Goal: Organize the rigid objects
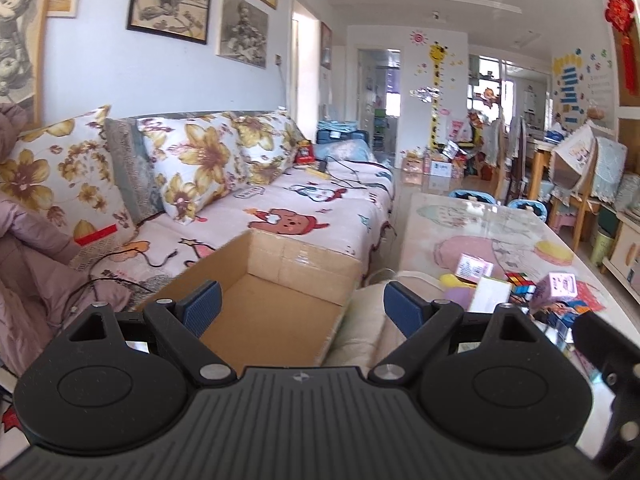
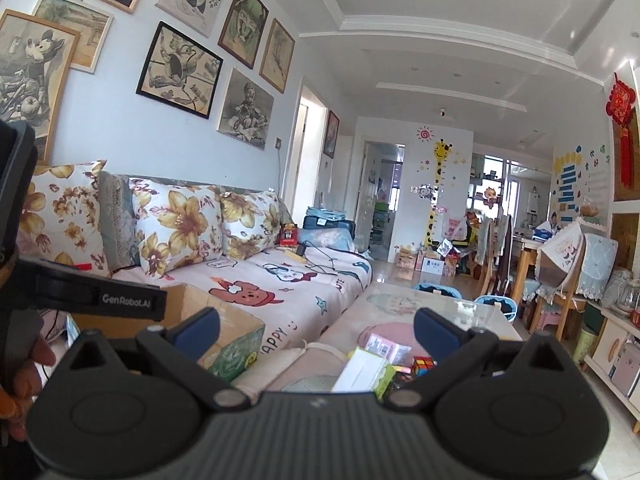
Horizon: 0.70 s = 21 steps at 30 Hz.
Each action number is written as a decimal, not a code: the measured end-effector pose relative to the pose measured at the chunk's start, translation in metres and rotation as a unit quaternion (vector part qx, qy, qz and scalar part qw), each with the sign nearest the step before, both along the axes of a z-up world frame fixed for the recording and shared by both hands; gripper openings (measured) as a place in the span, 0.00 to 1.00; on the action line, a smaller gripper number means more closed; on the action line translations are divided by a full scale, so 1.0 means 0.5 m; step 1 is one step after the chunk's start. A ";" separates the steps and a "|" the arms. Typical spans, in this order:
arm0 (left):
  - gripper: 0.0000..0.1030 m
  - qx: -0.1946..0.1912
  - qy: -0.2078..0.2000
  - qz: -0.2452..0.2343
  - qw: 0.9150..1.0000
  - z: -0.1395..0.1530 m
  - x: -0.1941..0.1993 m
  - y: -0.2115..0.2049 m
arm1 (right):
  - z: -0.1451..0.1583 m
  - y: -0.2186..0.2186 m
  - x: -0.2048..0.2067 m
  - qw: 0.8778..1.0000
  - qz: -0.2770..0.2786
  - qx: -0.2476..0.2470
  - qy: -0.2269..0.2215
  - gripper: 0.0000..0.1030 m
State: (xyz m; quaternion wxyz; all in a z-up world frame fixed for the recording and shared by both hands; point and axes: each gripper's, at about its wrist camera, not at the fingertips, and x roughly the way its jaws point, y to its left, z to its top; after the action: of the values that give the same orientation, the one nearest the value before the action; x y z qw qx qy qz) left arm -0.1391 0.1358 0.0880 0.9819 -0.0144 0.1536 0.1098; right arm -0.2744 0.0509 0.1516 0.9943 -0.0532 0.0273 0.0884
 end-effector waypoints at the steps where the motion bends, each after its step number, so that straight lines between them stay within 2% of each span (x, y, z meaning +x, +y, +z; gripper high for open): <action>1: 1.00 0.002 0.004 -0.009 1.000 -0.002 0.000 -0.009 | -0.008 -0.007 0.004 1.000 -0.005 -0.001 0.002 0.99; 5: 1.00 0.019 0.017 -0.045 0.999 -0.011 0.006 -0.033 | -0.033 -0.041 0.033 0.999 -0.033 0.000 0.027 0.99; 10: 1.00 0.048 0.032 -0.092 0.994 -0.026 0.022 -0.069 | -0.067 -0.116 0.084 0.994 -0.077 0.032 0.073 0.99; 17: 1.00 0.081 0.052 -0.164 0.982 -0.066 0.060 -0.131 | -0.138 -0.227 0.149 0.980 -0.141 0.044 0.130 0.99; 21: 1.00 0.103 0.068 -0.183 0.975 -0.095 0.103 -0.155 | -0.181 -0.272 0.189 0.972 -0.170 0.032 0.159 0.99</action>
State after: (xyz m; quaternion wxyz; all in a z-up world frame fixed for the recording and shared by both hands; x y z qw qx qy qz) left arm -0.0877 0.0584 0.0406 0.9689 0.1226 0.2077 -0.0561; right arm -0.1797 -0.0849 0.0608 0.9789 -0.0011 0.1908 -0.0735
